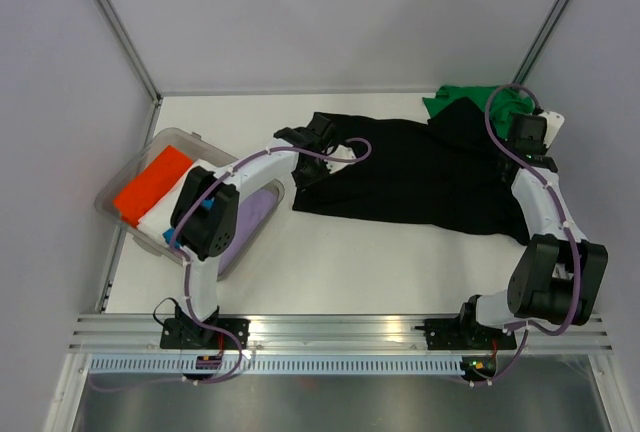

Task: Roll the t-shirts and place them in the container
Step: Fold the tshirt

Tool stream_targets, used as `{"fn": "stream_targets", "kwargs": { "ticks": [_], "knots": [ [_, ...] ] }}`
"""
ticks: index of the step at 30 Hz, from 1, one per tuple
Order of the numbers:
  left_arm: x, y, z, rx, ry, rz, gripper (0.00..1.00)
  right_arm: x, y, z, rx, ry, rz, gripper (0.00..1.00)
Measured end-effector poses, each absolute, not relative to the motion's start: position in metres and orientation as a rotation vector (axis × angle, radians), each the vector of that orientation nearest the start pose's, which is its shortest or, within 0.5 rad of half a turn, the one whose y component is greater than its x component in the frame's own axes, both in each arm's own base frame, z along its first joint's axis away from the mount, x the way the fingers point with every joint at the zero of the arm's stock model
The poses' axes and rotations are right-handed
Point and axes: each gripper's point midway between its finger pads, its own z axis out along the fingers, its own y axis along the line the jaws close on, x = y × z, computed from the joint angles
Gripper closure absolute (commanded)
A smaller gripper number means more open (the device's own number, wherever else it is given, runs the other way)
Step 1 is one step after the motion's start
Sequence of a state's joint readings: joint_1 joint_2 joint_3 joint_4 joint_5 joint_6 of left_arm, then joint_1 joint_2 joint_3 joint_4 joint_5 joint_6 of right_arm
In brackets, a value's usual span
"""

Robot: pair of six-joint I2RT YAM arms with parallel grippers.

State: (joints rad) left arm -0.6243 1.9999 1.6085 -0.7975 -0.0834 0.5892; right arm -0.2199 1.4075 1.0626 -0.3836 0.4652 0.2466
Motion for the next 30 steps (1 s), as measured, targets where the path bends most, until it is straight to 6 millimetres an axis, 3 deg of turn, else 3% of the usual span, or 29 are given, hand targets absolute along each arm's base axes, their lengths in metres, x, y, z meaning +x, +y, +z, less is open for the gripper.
{"fn": "stream_targets", "kwargs": {
  "ticks": [8,17,25,30],
  "knots": [
    [0.392,-0.22,0.052,1.502,2.356,0.221,0.98,0.378,-0.154,0.146,0.676,2.143,-0.517,1.0],
    [0.413,-0.227,0.053,1.424,2.358,0.269,0.98,0.394,-0.155,0.114,0.607,2.234,-0.527,1.0],
    [0.419,-0.222,0.035,1.432,2.389,0.34,0.98,0.401,-0.159,0.114,0.574,2.245,-0.554,1.0],
    [0.432,-0.229,0.05,1.373,2.362,0.345,0.98,0.406,-0.16,0.112,0.569,2.25,-0.551,1.0]
  ]
}}
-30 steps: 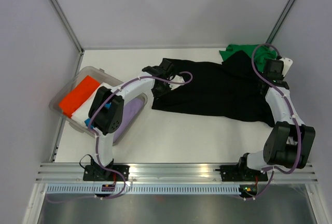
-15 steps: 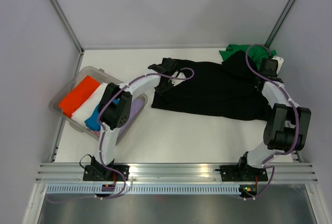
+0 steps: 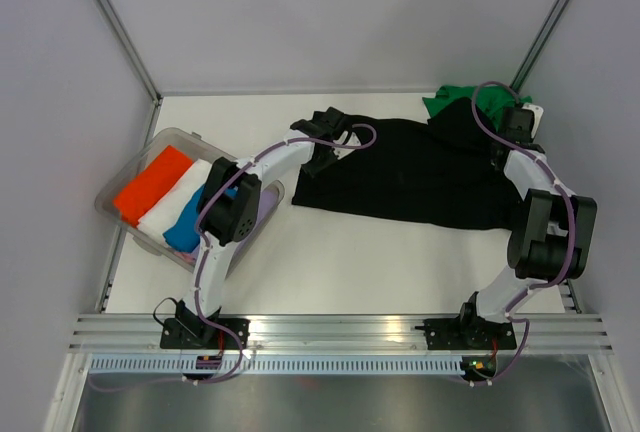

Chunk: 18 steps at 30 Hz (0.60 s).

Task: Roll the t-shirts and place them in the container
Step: Fold the tshirt

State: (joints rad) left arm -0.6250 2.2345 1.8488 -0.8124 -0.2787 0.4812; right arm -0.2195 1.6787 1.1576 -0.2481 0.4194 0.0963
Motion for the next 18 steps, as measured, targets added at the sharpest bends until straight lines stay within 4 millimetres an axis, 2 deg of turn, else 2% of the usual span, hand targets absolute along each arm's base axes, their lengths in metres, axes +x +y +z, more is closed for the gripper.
{"fn": "stream_targets", "kwargs": {
  "ticks": [2,10,11,12,13,14,15,16,18],
  "knots": [
    [0.437,-0.232,0.056,1.349,2.346,0.343,0.98,0.407,-0.161,0.109,0.564,2.26,-0.556,0.99],
    [0.437,-0.229,0.055,1.324,2.364,0.352,0.96,0.407,-0.161,0.1,0.551,2.291,-0.562,1.0],
    [0.437,-0.228,0.055,1.319,2.366,0.357,0.95,0.408,-0.161,0.099,0.55,2.292,-0.561,1.0],
    [0.438,-0.226,0.055,1.312,2.37,0.362,0.87,0.409,-0.161,0.099,0.549,2.294,-0.56,0.98],
    [0.439,-0.225,0.055,1.306,2.374,0.363,0.82,0.409,-0.161,0.099,0.549,2.295,-0.56,0.93],
    [0.441,-0.225,0.055,1.294,2.378,0.362,0.65,0.41,-0.161,0.1,0.549,2.293,-0.56,0.67],
    [0.443,-0.224,0.054,1.286,2.381,0.363,0.57,0.412,-0.161,0.1,0.554,2.294,-0.557,0.52],
    [0.446,-0.222,0.054,1.27,2.387,0.368,0.5,0.413,-0.162,0.1,0.556,2.293,-0.559,0.43],
    [0.449,-0.217,0.054,1.252,2.395,0.374,0.38,0.416,-0.163,0.102,0.556,2.304,-0.569,0.32]
  ]
}}
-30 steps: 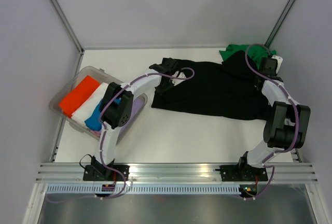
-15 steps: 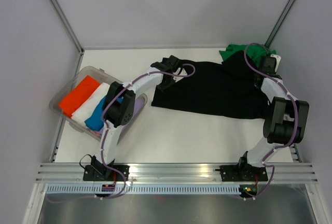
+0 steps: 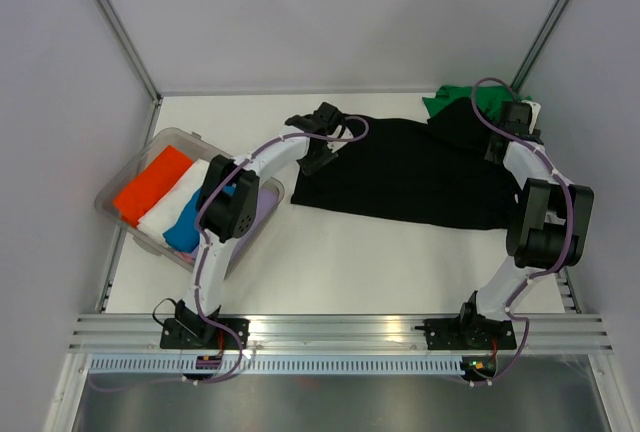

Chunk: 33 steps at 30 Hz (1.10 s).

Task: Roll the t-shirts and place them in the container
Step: Fold the tshirt

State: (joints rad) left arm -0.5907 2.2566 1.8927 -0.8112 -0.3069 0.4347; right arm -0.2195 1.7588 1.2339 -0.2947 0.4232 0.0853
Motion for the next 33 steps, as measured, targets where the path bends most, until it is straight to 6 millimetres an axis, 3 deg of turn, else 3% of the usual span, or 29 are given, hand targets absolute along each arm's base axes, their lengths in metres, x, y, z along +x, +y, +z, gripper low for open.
{"fn": "stream_targets", "kwargs": {
  "ticks": [5,10,12,15,18,20,25,33],
  "knots": [
    [0.453,-0.211,0.062,1.226,2.397,0.375,0.33,0.417,-0.167,0.114,0.609,2.303,-0.59,0.29],
    [0.427,-0.221,0.094,1.273,2.365,0.232,0.35,0.381,-0.17,0.128,0.773,2.297,-0.579,0.35],
    [0.403,-0.225,0.11,1.357,2.31,0.174,0.38,0.353,-0.174,0.13,0.883,2.274,-0.55,0.39],
    [0.361,-0.235,0.121,1.555,2.193,0.129,0.38,0.298,-0.184,0.119,1.095,2.25,-0.486,0.47],
    [0.33,-0.243,0.105,1.754,2.095,0.114,0.38,0.25,-0.19,0.098,1.295,2.235,-0.451,0.49],
    [0.319,-0.241,0.085,1.861,2.056,0.13,0.37,0.232,-0.185,0.083,1.373,2.246,-0.415,0.49],
    [0.321,-0.221,0.047,1.973,2.003,0.217,0.37,0.228,-0.162,0.064,1.401,2.3,-0.297,0.48],
    [0.349,-0.228,0.047,1.896,1.903,0.313,0.38,0.248,-0.164,0.059,1.376,2.265,-0.226,0.47]
  ]
}}
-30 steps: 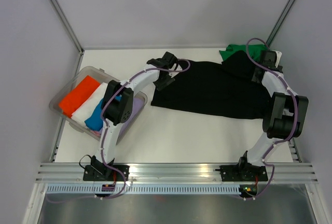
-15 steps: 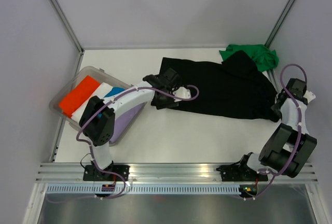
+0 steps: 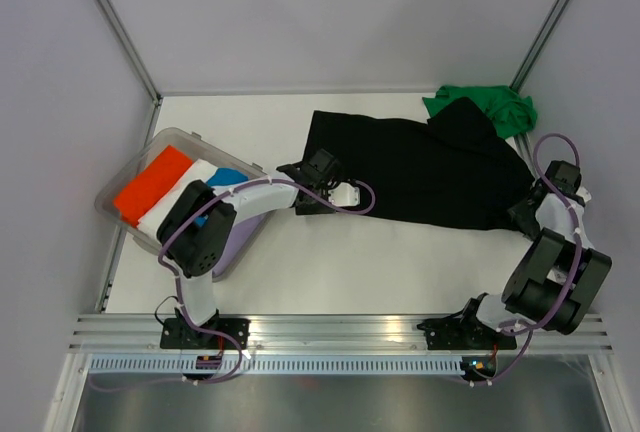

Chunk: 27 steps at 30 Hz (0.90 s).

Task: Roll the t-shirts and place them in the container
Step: Fold the tshirt

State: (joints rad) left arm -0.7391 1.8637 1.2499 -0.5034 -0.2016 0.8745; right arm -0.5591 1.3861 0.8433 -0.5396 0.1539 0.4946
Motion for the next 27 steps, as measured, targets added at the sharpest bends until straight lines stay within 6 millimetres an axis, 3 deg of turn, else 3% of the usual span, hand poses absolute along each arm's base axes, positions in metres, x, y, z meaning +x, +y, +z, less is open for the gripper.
{"fn": "stream_targets", "kwargs": {
  "ticks": [2,4,7,9,13,16,23,24,25,26,27],
  "knots": [
    [0.352,-0.229,0.042,1.888,1.9,0.323,0.45,0.249,-0.164,0.051,1.389,2.284,-0.225,0.48],
    [0.349,-0.226,0.033,1.898,1.914,0.324,0.69,0.248,-0.164,0.041,1.406,2.309,-0.227,0.57],
    [0.343,-0.22,0.02,1.926,1.935,0.328,0.97,0.244,-0.163,0.033,1.432,2.328,-0.235,0.86],
    [0.34,-0.217,0.016,1.939,1.944,0.329,0.98,0.242,-0.165,0.031,1.464,2.316,-0.236,0.99],
    [0.334,-0.216,0.016,1.946,1.969,0.305,0.98,0.227,-0.176,0.03,1.557,2.282,-0.253,1.0],
    [0.318,-0.215,0.018,1.962,2.015,0.228,0.98,0.215,-0.18,0.033,1.607,2.264,-0.268,1.0],
    [0.251,-0.224,0.04,2.079,2.069,0.001,0.97,0.195,-0.182,0.045,1.646,2.213,-0.345,0.94],
    [0.241,-0.226,0.041,2.1,2.077,-0.031,0.92,0.192,-0.183,0.047,1.654,2.203,-0.357,0.92],
    [0.233,-0.227,0.041,2.123,2.086,-0.059,0.81,0.19,-0.184,0.048,1.659,2.197,-0.369,0.88],
    [0.225,-0.227,0.042,2.141,2.096,-0.084,0.55,0.189,-0.185,0.048,1.663,2.193,-0.375,0.68],
    [0.22,-0.226,0.042,2.156,2.11,-0.098,0.47,0.188,-0.185,0.049,1.673,2.183,-0.374,0.58]
  ]
}}
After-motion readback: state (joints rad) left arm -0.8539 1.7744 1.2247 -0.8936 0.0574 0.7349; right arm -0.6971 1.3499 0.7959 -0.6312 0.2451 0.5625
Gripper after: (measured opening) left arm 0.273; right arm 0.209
